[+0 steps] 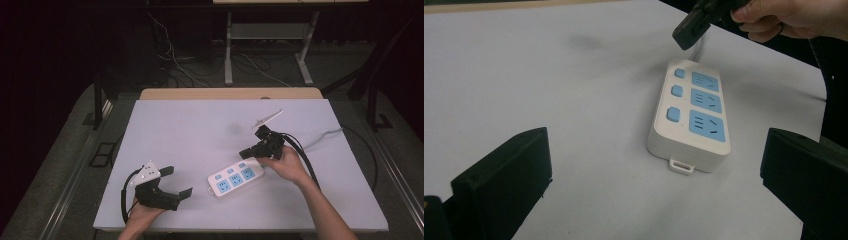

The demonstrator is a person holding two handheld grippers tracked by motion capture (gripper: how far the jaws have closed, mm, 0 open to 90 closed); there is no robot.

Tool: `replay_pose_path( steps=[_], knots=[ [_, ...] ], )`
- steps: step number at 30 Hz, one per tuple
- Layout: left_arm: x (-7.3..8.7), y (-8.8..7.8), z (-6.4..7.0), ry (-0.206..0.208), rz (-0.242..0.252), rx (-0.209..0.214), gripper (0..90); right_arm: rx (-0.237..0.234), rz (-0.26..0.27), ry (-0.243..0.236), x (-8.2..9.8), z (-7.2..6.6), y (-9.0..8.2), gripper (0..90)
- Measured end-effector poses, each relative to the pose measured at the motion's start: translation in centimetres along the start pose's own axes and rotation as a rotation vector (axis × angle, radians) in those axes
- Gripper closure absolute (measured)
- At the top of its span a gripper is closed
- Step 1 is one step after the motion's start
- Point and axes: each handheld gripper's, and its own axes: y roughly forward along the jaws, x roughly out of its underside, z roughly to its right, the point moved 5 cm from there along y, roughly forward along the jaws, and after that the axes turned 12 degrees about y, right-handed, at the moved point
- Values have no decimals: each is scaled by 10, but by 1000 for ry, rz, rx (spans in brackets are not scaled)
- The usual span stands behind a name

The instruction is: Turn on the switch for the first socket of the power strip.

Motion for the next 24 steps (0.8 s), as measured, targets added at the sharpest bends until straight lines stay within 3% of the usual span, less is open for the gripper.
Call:
replay_pose_path(
  steps=[24],
  knots=[
    [0, 1, 0, 4, -6, 6, 0, 9, -73, -4, 11, 4, 19, 895]
  ],
)
